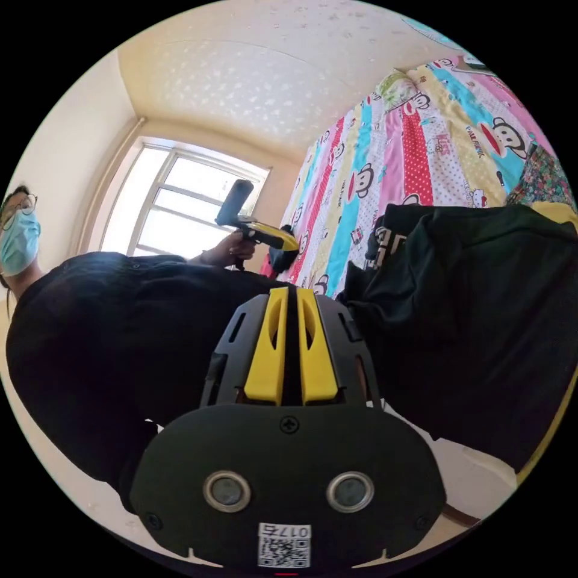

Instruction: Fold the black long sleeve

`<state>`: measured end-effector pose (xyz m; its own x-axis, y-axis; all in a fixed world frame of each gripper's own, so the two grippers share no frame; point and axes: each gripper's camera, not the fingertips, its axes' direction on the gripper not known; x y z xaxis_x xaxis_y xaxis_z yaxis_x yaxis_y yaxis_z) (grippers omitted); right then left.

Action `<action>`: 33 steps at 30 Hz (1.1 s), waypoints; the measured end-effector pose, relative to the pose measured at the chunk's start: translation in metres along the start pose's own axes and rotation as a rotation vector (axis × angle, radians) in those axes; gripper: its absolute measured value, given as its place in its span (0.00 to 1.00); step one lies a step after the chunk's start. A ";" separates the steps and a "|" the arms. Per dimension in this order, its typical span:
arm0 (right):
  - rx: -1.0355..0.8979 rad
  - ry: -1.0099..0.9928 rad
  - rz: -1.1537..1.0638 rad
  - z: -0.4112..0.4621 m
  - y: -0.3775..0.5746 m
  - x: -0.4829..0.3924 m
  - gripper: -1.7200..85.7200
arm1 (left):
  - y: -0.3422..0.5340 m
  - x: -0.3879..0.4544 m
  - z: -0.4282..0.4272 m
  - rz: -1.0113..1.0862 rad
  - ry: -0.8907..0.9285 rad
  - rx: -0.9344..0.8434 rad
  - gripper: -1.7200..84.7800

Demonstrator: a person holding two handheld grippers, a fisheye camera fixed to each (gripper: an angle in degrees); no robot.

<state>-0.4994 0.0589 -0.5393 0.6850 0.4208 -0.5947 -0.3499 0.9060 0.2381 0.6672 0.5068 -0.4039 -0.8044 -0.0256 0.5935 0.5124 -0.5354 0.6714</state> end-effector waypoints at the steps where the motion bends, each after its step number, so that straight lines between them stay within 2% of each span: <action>1: 0.056 0.091 0.020 -0.012 -0.015 0.004 0.08 | -0.006 0.000 0.005 0.010 -0.003 -0.008 0.06; 5: 0.060 0.471 0.172 -0.019 -0.069 0.036 0.12 | -0.058 -0.011 0.042 0.031 -0.059 -0.043 0.08; 7: -0.072 0.589 0.300 0.004 -0.100 0.077 0.13 | -0.083 -0.016 0.058 0.030 -0.101 -0.024 0.09; 11: -0.372 0.581 0.477 0.066 -0.113 0.140 0.07 | -0.134 -0.032 0.109 0.039 -0.115 -0.013 0.11; 14: -0.343 0.577 0.414 0.075 -0.106 0.123 0.05 | -0.152 -0.048 0.143 -0.012 -0.176 -0.018 0.12; 18: -0.332 0.518 0.450 0.043 -0.079 0.094 0.03 | -0.167 -0.050 0.154 -0.001 -0.132 0.059 0.12; 22: -0.496 0.415 0.580 0.038 -0.029 0.101 0.03 | -0.197 -0.061 0.196 -0.033 -0.119 -0.074 0.12; 25: -0.638 0.288 0.758 0.059 0.015 0.125 0.03 | -0.204 -0.062 0.198 -0.080 -0.041 -0.039 0.09; 28: -0.662 0.261 0.772 0.073 0.034 0.124 0.03 | -0.199 -0.043 0.178 -0.007 -0.054 -0.030 0.07; 29: -0.646 0.259 0.762 0.073 0.034 0.122 0.03 | -0.193 -0.036 0.167 0.039 -0.034 -0.025 0.05; 33: -0.495 0.155 0.703 0.059 0.025 0.115 0.04 | -0.175 -0.011 0.121 0.179 0.297 0.034 0.02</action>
<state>-0.3912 0.1322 -0.5564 0.1242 0.8314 -0.5417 -0.9207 0.3001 0.2495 0.6224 0.7027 -0.4740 -0.7506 -0.3639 0.5515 0.6590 -0.4721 0.5855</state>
